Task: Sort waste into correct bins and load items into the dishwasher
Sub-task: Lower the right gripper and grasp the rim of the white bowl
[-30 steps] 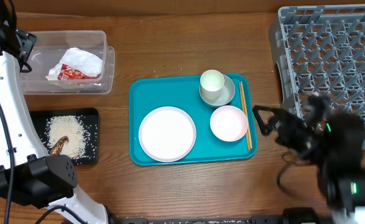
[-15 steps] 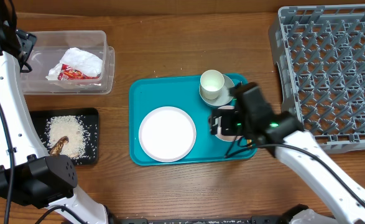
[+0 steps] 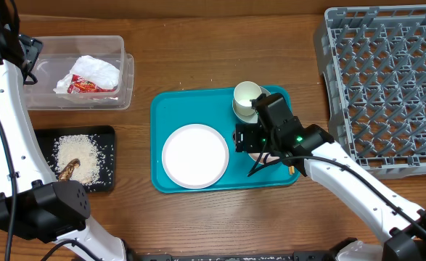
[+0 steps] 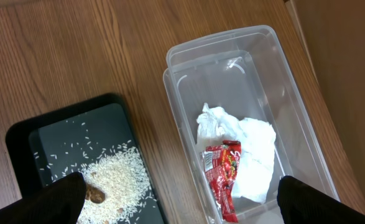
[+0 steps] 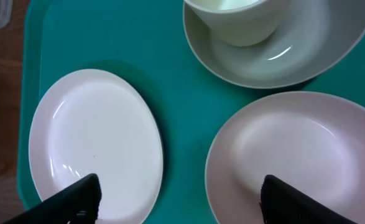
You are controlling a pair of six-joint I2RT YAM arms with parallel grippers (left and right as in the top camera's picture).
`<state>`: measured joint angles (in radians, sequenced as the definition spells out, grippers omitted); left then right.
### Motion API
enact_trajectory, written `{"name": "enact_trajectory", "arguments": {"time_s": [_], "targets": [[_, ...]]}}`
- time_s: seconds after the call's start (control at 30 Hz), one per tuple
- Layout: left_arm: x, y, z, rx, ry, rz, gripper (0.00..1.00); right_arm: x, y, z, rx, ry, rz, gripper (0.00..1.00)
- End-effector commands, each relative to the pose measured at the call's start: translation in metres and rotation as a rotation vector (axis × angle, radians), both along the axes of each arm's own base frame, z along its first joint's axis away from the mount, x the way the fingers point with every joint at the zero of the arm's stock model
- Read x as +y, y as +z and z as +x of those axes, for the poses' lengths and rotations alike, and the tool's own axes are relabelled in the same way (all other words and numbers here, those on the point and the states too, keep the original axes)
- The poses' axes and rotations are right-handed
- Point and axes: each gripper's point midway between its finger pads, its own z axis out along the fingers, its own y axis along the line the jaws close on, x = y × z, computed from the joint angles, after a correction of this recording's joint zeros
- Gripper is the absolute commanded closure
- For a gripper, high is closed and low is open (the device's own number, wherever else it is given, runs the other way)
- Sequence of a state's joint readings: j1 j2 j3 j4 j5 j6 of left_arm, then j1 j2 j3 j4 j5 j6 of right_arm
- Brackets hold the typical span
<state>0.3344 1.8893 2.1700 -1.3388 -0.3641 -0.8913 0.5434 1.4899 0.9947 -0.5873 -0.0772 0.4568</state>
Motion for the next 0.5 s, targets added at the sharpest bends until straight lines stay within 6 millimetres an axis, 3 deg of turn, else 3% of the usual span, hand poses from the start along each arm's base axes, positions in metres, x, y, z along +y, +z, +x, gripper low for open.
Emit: {"name": "enact_trajectory", "arguments": {"time_s": [0.0,0.2,0.37,0.47], "targets": [[0.003,0.001,0.000,0.005,0.008,0.017,0.00,-0.004,0.004,0.011,-0.022,-0.089,-0.018,0.18],[0.002,0.001,0.000,0.005,0.006,0.017,0.00,-0.004,-0.022,0.011,-0.009,-0.147,-0.115,0.19],[0.002,0.001,0.000,0.005,0.006,0.017,0.00,-0.003,-0.042,0.009,-0.007,-0.205,-0.191,0.26],[0.002,0.001,0.000,0.005,0.006,0.017,0.00,-0.005,-0.047,0.008,-0.013,-0.253,-0.215,0.36]]}}
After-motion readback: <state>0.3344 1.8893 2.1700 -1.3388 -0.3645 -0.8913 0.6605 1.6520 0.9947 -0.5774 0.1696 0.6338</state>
